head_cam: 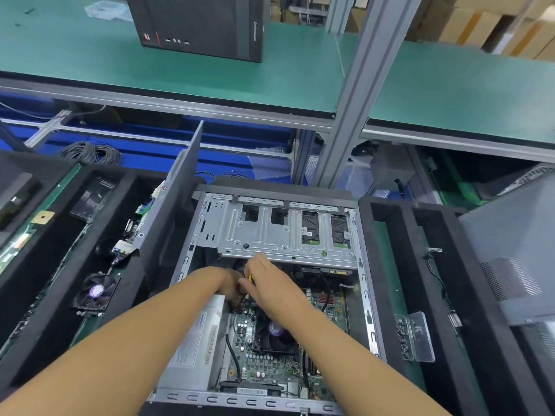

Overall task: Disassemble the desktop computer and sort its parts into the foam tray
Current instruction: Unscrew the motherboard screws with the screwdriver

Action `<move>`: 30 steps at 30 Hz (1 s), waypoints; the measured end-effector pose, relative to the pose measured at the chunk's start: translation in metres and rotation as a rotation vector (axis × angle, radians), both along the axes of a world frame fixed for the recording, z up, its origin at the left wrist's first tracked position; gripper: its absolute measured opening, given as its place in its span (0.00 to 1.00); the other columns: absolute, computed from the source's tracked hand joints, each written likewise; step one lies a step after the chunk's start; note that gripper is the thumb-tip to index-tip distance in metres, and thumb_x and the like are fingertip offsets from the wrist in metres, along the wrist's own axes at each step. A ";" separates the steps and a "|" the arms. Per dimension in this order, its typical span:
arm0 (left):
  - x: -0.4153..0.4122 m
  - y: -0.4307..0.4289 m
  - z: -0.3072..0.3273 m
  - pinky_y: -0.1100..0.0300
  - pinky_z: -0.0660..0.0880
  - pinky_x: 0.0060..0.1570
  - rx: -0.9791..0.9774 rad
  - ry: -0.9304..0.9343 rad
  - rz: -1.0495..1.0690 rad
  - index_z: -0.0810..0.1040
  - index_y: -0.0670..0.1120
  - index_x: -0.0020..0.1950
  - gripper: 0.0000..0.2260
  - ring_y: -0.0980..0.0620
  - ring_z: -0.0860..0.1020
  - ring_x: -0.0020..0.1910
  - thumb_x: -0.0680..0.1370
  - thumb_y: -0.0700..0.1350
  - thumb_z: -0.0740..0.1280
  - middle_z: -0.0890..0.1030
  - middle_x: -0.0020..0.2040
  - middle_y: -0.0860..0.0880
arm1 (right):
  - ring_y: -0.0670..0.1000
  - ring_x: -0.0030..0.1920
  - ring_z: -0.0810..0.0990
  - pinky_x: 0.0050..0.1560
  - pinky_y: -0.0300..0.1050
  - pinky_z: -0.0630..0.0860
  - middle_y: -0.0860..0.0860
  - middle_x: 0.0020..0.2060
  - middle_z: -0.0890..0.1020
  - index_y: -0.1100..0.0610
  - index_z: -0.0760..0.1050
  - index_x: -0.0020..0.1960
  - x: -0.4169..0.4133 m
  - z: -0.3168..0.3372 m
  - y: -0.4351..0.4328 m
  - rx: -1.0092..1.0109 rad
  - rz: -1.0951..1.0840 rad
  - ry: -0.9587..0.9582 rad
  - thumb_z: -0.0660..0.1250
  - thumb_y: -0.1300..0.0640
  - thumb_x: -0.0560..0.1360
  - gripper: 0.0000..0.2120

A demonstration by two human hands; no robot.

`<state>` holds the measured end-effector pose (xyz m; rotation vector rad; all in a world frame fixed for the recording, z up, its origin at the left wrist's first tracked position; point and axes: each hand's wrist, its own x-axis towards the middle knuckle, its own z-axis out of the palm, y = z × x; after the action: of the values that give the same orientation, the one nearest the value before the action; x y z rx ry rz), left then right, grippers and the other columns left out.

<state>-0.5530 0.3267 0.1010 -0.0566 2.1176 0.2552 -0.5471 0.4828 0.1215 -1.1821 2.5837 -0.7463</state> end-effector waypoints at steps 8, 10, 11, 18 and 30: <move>-0.001 -0.001 0.003 0.56 0.73 0.50 0.029 0.123 -0.046 0.80 0.45 0.58 0.11 0.50 0.75 0.47 0.77 0.46 0.70 0.79 0.51 0.47 | 0.48 0.41 0.64 0.40 0.52 0.72 0.53 0.49 0.69 0.58 0.68 0.52 0.004 0.005 -0.005 0.032 0.001 0.056 0.59 0.52 0.83 0.09; -0.001 0.001 0.002 0.55 0.72 0.50 -0.008 0.155 -0.079 0.80 0.44 0.57 0.10 0.50 0.74 0.46 0.78 0.45 0.68 0.80 0.50 0.45 | 0.48 0.41 0.63 0.39 0.49 0.69 0.53 0.49 0.69 0.58 0.68 0.51 0.005 0.005 -0.004 0.012 0.013 0.064 0.60 0.53 0.83 0.08; -0.001 0.002 0.002 0.55 0.72 0.48 -0.023 0.167 -0.085 0.80 0.44 0.56 0.09 0.49 0.73 0.45 0.78 0.45 0.68 0.79 0.48 0.46 | 0.48 0.41 0.63 0.39 0.48 0.67 0.53 0.48 0.69 0.58 0.68 0.50 0.006 0.006 -0.004 0.005 0.015 0.065 0.60 0.53 0.83 0.08; 0.000 0.003 0.005 0.58 0.71 0.46 0.021 0.188 -0.064 0.81 0.47 0.55 0.10 0.51 0.74 0.44 0.76 0.49 0.71 0.76 0.45 0.53 | 0.49 0.42 0.64 0.42 0.51 0.71 0.54 0.50 0.68 0.59 0.67 0.51 0.005 0.008 -0.003 0.016 -0.002 0.056 0.59 0.54 0.83 0.08; 0.002 0.002 0.004 0.57 0.72 0.50 0.025 0.203 -0.040 0.80 0.48 0.58 0.14 0.50 0.75 0.48 0.75 0.52 0.72 0.81 0.54 0.49 | 0.49 0.42 0.66 0.41 0.54 0.74 0.50 0.48 0.67 0.57 0.66 0.50 0.004 0.005 -0.001 0.022 -0.009 0.025 0.59 0.52 0.82 0.08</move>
<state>-0.5508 0.3283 0.1050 0.0272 2.3145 0.2728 -0.5433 0.4814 0.1265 -1.1821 2.6124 -0.7074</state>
